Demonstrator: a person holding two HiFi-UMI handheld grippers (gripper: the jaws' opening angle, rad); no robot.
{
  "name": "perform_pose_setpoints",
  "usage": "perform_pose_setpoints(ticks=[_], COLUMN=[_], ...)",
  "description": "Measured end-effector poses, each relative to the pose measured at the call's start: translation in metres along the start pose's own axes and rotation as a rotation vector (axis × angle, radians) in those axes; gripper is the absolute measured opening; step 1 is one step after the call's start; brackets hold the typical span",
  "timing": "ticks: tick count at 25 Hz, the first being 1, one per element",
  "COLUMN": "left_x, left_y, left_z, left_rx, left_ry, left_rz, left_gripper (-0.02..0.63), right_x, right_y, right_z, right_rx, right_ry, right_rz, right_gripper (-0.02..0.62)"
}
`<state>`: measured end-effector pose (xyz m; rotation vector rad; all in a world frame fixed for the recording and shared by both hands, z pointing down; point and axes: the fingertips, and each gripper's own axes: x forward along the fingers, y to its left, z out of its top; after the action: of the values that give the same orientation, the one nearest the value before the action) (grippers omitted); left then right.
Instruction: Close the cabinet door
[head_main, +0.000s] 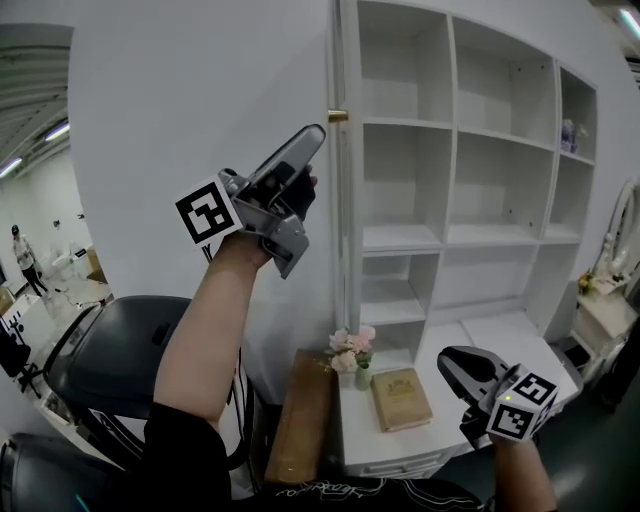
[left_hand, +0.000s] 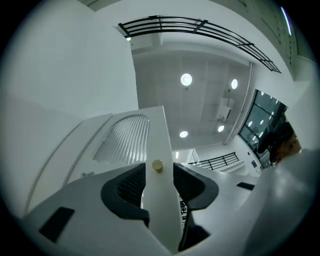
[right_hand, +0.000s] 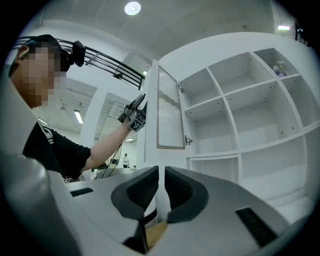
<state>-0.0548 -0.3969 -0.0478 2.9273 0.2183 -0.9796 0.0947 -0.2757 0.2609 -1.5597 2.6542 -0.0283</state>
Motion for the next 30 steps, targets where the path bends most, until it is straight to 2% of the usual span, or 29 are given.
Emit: perform_pose_setpoints(ticks=[7,12,14,16,22,26,30], left_x=[0.007,0.006,0.007,0.008,0.008,0.005,0.006], left_y=[-0.006,-0.007,-0.010,-0.012,-0.010,-0.008,-0.013], left_z=[0.000,-0.002,-0.001,0.000,-0.003,-0.001,-0.003], left_rx=[-0.078,-0.104,-0.085,-0.057,-0.041,0.029,0.041], left_ry=[-0.009,-0.002,0.002,0.006,0.012,0.020,0.013], left_rz=[-0.121,-0.162,-0.173,-0.172,-0.180,-0.151,-0.187], left_gripper=[0.159,0.123,0.095,0.095,0.094,0.094,0.094], right_x=[0.012,0.020,0.021,0.022,0.035,0.042,0.041], right_y=[0.005,0.011,0.010,0.010,0.008,0.004,0.001], right_z=[-0.016,-0.024,-0.024,-0.026,-0.039,-0.058,-0.075], right_rx=[-0.021,-0.012,-0.010,-0.009,-0.001,0.051,0.085], right_ry=[0.006,0.008,0.003,0.001,0.006,0.002,0.026], right_rz=[-0.015,-0.020,-0.025,-0.031,-0.035,-0.059,-0.088], right_gripper=[0.063,0.063,0.063,0.063,0.063,0.063,0.063])
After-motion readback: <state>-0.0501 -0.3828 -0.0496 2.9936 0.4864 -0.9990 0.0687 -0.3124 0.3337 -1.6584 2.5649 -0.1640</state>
